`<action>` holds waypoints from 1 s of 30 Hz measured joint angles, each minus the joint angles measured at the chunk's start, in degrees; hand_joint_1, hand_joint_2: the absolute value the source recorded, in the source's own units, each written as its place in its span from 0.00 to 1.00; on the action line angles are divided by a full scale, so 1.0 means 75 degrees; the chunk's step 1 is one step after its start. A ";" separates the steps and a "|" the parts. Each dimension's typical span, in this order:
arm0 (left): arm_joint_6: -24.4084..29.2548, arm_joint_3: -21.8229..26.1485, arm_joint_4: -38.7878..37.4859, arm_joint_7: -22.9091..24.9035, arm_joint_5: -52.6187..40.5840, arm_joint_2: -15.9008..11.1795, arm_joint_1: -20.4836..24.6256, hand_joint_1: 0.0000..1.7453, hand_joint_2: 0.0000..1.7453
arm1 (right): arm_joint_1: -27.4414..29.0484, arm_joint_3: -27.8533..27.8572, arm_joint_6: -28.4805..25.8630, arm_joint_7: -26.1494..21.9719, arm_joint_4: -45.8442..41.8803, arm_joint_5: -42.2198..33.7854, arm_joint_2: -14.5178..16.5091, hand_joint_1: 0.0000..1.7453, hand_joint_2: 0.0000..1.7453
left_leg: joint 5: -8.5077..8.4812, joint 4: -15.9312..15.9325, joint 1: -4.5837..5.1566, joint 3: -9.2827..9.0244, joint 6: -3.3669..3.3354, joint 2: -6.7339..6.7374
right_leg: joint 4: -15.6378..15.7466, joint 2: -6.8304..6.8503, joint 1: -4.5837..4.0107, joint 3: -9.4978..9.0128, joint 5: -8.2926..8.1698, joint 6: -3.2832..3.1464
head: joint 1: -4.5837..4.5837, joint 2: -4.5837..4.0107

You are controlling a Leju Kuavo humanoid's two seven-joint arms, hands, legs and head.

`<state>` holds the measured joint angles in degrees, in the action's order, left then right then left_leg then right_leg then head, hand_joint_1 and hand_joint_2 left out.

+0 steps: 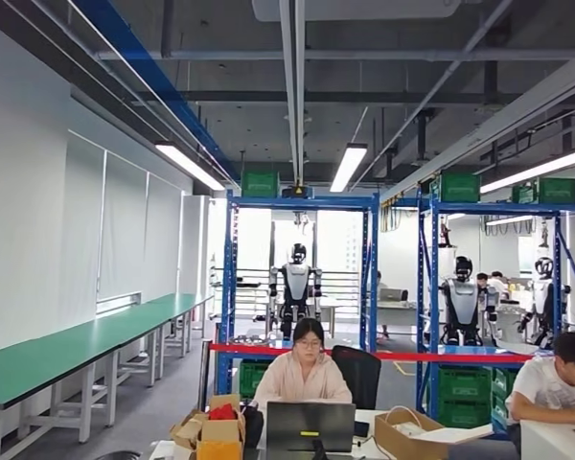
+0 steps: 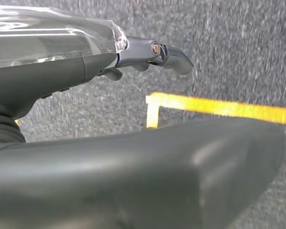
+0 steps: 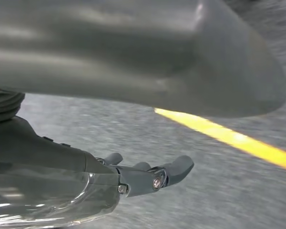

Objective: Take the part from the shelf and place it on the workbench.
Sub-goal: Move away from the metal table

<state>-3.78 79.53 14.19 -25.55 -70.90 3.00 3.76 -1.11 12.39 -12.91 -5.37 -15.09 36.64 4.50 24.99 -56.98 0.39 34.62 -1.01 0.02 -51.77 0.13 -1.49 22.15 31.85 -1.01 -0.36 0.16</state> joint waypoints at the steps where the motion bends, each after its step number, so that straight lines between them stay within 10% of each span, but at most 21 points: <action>1: -0.0001 0.0001 0.0002 0.0001 -0.0004 0.0000 -0.0006 0.00 0.00 | 0.0006 0.0014 0.0048 0.0154 0.0077 0.0017 -0.0001 0.00 0.00 | 0.0169 -0.0105 -0.0005 0.0064 0.0035 -0.0011 | 0.0036 0.0016 0.0010 0.0066 -0.0082 -0.0049 | 0.0001 0.0001; 4: -0.0009 0.0001 0.0006 0.0007 -0.0033 0.0007 -0.0028 0.00 0.00 | 0.0026 0.0067 0.0234 0.0539 0.0255 0.0033 0.0001 0.00 0.00 | 0.1282 -0.1219 -0.0041 0.0349 0.0101 -0.0028 | -0.0035 0.0065 0.0027 0.0390 -0.0298 -0.0158 | 0.0005 -0.0002; 6: -0.0012 0.0001 0.0006 0.0006 -0.0058 0.0007 -0.0016 0.00 0.00 | 0.0027 0.0089 0.0333 0.0731 0.0336 0.0052 0.0003 0.00 0.00 | 0.1561 -0.2087 -0.0060 0.0430 0.0131 -0.0027 | -0.0207 0.0088 0.0022 0.0706 -0.0409 -0.0154 | 0.0005 -0.0004; 8: -0.0012 0.0001 0.0007 0.0005 -0.0068 0.0004 -0.0006 0.00 0.00 | 0.0021 0.0092 0.0384 0.0829 0.0384 0.0068 0.0003 0.00 0.00 | 0.1194 -0.2157 -0.0088 0.0166 0.0163 -0.0026 | -0.0417 0.0098 0.0028 0.1061 -0.0503 -0.0124 | 0.0004 -0.0004; 10: -0.0020 0.0000 0.0009 0.0000 -0.0074 0.0002 0.0007 0.00 0.00 | 0.0017 0.0096 0.0417 0.0874 0.0418 0.0071 0.0003 0.00 0.00 | 0.0916 -0.1314 -0.0126 -0.0528 0.0194 -0.0024 | -0.0670 0.0093 0.0024 0.1401 -0.0570 -0.0070 | 0.0005 -0.0004; 13: -0.0057 -0.0006 0.0009 -0.0028 -0.0095 0.0004 0.0054 0.00 0.00 | 0.0015 0.0122 0.0489 0.0945 0.0446 0.0071 0.0003 0.00 0.00 | 0.1163 -0.0127 -0.0125 -0.1267 0.0140 -0.0030 | -0.0970 0.0089 -0.0003 0.1747 -0.0703 0.0037 | 0.0004 -0.0004; 16: -0.0098 -0.0007 0.0009 -0.0108 -0.0120 0.0016 0.0023 0.00 0.00 | 0.0024 0.0146 0.0627 0.1105 0.0491 0.0117 -0.0011 0.00 0.00 | 0.1090 -0.0075 -0.0127 -0.1122 -0.0027 0.0009 | -0.1096 0.0053 0.0023 0.1905 -0.0653 0.0175 | 0.0002 -0.0002; 19: -0.0138 -0.0007 0.0009 -0.0187 -0.0126 0.0023 0.0029 0.00 0.00 | 0.0041 0.0156 0.0744 0.1308 0.0520 0.0176 -0.0011 0.00 0.00 | 0.0860 -0.0069 -0.0114 -0.0861 -0.0165 0.0051 | -0.2046 0.0025 0.0102 0.2141 0.0339 0.0312 | -0.0001 -0.0002; 21: -0.0149 -0.0007 0.0009 -0.0211 -0.0126 0.0023 0.0034 0.00 0.00 | 0.0046 0.0176 0.0780 0.1398 0.0527 0.0185 -0.0004 0.00 0.00 | 0.0716 -0.0070 -0.0092 -0.0669 -0.0175 0.0056 | -0.2882 0.0022 0.0137 0.2257 0.0612 0.0345 | 0.0000 -0.0003; 23: -0.0155 -0.0007 0.0009 -0.0216 -0.0126 0.0023 0.0034 0.00 0.00 | 0.0048 0.0198 0.0802 0.1438 0.0533 0.0189 0.0004 0.00 0.00 | 0.0566 -0.0071 -0.0074 -0.0477 -0.0164 0.0067 | -0.3006 0.0018 0.0141 0.2053 0.0233 0.0328 | -0.0001 -0.0004; 25: -0.0158 -0.0007 0.0009 -0.0216 -0.0126 0.0036 0.0037 0.00 0.00 | 0.0046 0.0209 0.0812 0.1450 0.0534 0.0193 0.0003 0.00 0.00 | 0.0431 -0.0072 -0.0060 -0.0335 -0.0147 0.0070 | -0.2122 0.0001 0.0108 0.1341 -0.0124 0.0217 | -0.0001 -0.0004; 28: -0.0157 -0.0007 0.0009 -0.0219 -0.0124 0.0066 0.0035 0.00 0.00 | 0.0029 0.0220 0.0819 0.1471 0.0540 0.0209 -0.0001 0.00 0.00 | 0.0287 -0.0083 -0.0047 -0.0256 -0.0068 0.0069 | -0.0593 -0.0012 0.0013 0.0309 -0.0023 0.0030 | 0.0001 -0.0003; 30: -0.0157 -0.0007 0.0009 -0.0217 -0.0113 0.0066 0.0039 0.00 0.00 | 0.0013 0.0241 0.0835 0.1492 0.0547 0.0206 0.0004 0.00 0.00 | 0.0223 -0.0106 -0.0055 -0.0200 0.0010 0.0074 | -0.0311 -0.0002 0.0017 0.0221 -0.0008 -0.0010 | 0.0001 -0.0003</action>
<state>-4.95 79.48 14.25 -27.17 -71.75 3.49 4.05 -1.01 14.20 -6.65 5.82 -10.99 38.18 4.53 26.66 -57.77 -0.02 33.13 -0.94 0.57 -54.10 0.12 -1.36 23.80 31.79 -1.08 -0.36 0.14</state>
